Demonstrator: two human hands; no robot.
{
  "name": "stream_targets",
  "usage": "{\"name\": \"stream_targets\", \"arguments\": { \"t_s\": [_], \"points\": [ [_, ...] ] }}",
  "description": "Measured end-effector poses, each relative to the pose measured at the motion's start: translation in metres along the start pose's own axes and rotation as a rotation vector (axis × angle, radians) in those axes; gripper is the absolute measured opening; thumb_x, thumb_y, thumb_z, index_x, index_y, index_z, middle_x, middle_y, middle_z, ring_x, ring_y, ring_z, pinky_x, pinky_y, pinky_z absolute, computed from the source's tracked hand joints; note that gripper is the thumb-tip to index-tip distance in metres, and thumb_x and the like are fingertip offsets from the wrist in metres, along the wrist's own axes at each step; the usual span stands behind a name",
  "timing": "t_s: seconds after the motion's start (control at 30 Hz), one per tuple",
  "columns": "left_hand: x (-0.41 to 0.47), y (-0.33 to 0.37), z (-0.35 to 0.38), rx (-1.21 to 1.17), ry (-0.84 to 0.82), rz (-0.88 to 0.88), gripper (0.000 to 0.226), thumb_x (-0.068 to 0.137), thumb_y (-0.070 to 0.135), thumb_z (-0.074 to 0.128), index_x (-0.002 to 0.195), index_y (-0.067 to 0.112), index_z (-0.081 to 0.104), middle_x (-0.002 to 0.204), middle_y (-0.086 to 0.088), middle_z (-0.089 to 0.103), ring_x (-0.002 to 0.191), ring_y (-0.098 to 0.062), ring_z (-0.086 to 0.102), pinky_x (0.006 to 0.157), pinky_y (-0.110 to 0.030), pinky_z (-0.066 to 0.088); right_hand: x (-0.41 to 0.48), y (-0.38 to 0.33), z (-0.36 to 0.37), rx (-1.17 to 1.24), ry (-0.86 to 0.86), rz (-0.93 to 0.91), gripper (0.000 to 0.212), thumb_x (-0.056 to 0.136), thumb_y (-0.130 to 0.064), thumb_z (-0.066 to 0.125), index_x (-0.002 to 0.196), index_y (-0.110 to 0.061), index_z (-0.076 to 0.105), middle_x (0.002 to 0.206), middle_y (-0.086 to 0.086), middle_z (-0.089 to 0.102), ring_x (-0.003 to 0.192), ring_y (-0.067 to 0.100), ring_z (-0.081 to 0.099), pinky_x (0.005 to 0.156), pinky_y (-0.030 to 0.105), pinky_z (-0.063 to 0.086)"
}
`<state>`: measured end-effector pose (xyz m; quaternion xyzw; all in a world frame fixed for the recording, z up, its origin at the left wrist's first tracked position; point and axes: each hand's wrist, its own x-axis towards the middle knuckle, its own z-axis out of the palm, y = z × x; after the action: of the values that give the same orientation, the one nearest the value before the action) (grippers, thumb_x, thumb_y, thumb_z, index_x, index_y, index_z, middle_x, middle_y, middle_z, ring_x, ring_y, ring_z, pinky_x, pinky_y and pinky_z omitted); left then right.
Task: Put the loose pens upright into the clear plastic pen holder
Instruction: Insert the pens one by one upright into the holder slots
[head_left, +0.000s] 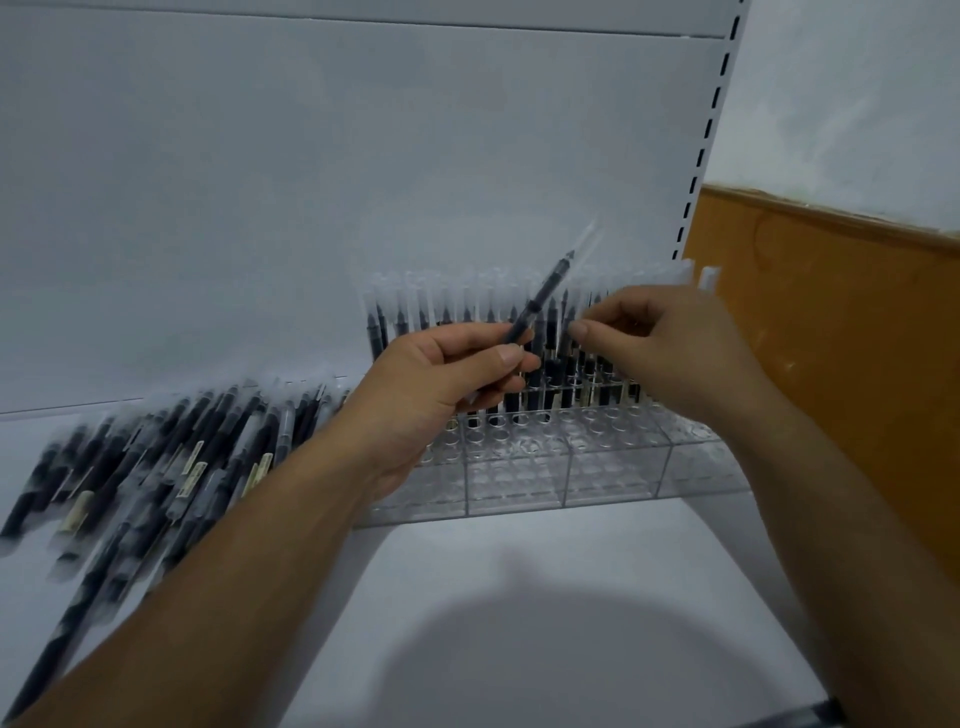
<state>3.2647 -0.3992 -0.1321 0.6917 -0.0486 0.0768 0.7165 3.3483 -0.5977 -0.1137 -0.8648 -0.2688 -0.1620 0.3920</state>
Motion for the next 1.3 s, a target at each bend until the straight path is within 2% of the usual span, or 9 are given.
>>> {"name": "stream_targets", "arguments": {
  "t_s": [0.13, 0.27, 0.43, 0.57, 0.77, 0.87, 1.0, 1.13, 1.3],
  "points": [
    [0.0, 0.0, 0.001, 0.044, -0.002, 0.012, 0.019, 0.089, 0.014, 0.065, 0.106, 0.017, 0.073, 0.098, -0.002, 0.076, 0.084, -0.006, 0.07, 0.071, -0.013, 0.051, -0.004, -0.009, -0.001, 0.418, -0.062, -0.01, 0.009, 0.085, -0.039, 0.071, 0.087, -0.032, 0.075, 0.07, -0.012, 0.067, 0.059, 0.0, 0.056, 0.053, 0.014, 0.044],
    [0.0, -0.001, 0.004, 0.121, -0.017, 0.016, 0.02, 0.089, 0.015, 0.066, 0.106, 0.02, 0.073, 0.097, 0.001, 0.076, 0.083, -0.005, 0.07, 0.071, -0.012, 0.051, -0.004, -0.012, 0.002, 0.496, -0.077, 0.003, 0.015, 0.085, -0.038, 0.073, 0.075, -0.026, 0.072, 0.059, -0.006, 0.055, 0.057, 0.012, 0.049, 0.05, 0.022, 0.041],
    [0.0, 0.002, 0.009, 0.162, -0.002, 0.008, 0.024, 0.086, 0.021, 0.07, 0.11, 0.02, 0.072, 0.099, 0.002, 0.076, 0.09, -0.009, 0.071, 0.079, -0.021, 0.054, -0.004, -0.013, -0.001, 0.724, -0.085, 0.066, 0.013, 0.092, -0.023, 0.066, 0.091, -0.011, 0.07, 0.086, 0.006, 0.073, 0.062, 0.01, 0.062, 0.051, 0.019, 0.046],
    [-0.002, 0.01, 0.009, 0.367, 0.015, 0.051, 0.025, 0.087, 0.032, 0.07, 0.112, 0.033, 0.069, 0.104, 0.015, 0.073, 0.099, -0.001, 0.067, 0.089, -0.023, 0.05, 0.003, -0.007, -0.014, 0.859, 0.142, 0.098, 0.009, 0.095, -0.021, 0.061, 0.09, -0.015, 0.065, 0.089, 0.004, 0.074, 0.056, 0.008, 0.058, 0.049, 0.018, 0.046],
    [-0.021, 0.006, 0.001, 1.092, -0.015, 0.203, 0.058, 0.085, 0.069, 0.038, 0.132, 0.04, 0.054, 0.135, 0.023, 0.052, 0.121, 0.005, 0.046, 0.104, -0.032, 0.041, 0.005, 0.007, -0.013, 0.378, 0.29, 0.015, 0.009, 0.093, -0.026, 0.065, 0.091, -0.017, 0.066, 0.085, 0.002, 0.071, 0.062, 0.012, 0.064, 0.054, 0.026, 0.051],
    [-0.025, -0.002, 0.004, 1.173, -0.059, 0.198, 0.07, 0.082, 0.071, 0.028, 0.14, 0.036, 0.047, 0.145, 0.02, 0.044, 0.131, 0.003, 0.036, 0.111, -0.03, 0.032, 0.004, 0.008, -0.007, 0.211, 0.251, -0.014, 0.012, 0.092, -0.029, 0.065, 0.093, -0.016, 0.067, 0.083, -0.003, 0.069, 0.07, 0.018, 0.066, 0.064, 0.036, 0.057],
    [-0.023, -0.008, 0.003, 1.22, -0.061, 0.228, 0.075, 0.081, 0.072, 0.024, 0.142, 0.034, 0.044, 0.146, 0.018, 0.043, 0.132, 0.001, 0.033, 0.107, -0.022, 0.024, 0.005, 0.011, -0.001, 0.041, 0.149, -0.043, 0.013, 0.091, -0.038, 0.065, 0.088, -0.025, 0.064, 0.073, -0.013, 0.062, 0.062, 0.002, 0.058, 0.057, 0.021, 0.045],
    [-0.022, -0.012, 0.001, 1.246, -0.077, 0.253, 0.07, 0.085, 0.069, 0.026, 0.14, 0.033, 0.048, 0.143, 0.018, 0.046, 0.128, 0.003, 0.032, 0.1, -0.018, 0.023, 0.002, 0.011, 0.009, -0.074, -0.07, -0.017, 0.012, 0.091, -0.038, 0.064, 0.087, -0.027, 0.061, 0.078, -0.01, 0.063, 0.07, 0.007, 0.059, 0.068, 0.034, 0.053],
    [-0.021, -0.014, 0.001, 1.248, -0.083, 0.256, 0.069, 0.085, 0.069, 0.026, 0.139, 0.032, 0.05, 0.142, 0.018, 0.048, 0.127, 0.002, 0.033, 0.098, -0.018, 0.024, 0.004, 0.011, 0.009, -0.109, -0.084, 0.029, 0.02, 0.09, -0.038, 0.067, 0.076, -0.03, 0.055, 0.073, -0.008, 0.063, 0.067, 0.009, 0.059, 0.065, 0.031, 0.052]
  ]
}}
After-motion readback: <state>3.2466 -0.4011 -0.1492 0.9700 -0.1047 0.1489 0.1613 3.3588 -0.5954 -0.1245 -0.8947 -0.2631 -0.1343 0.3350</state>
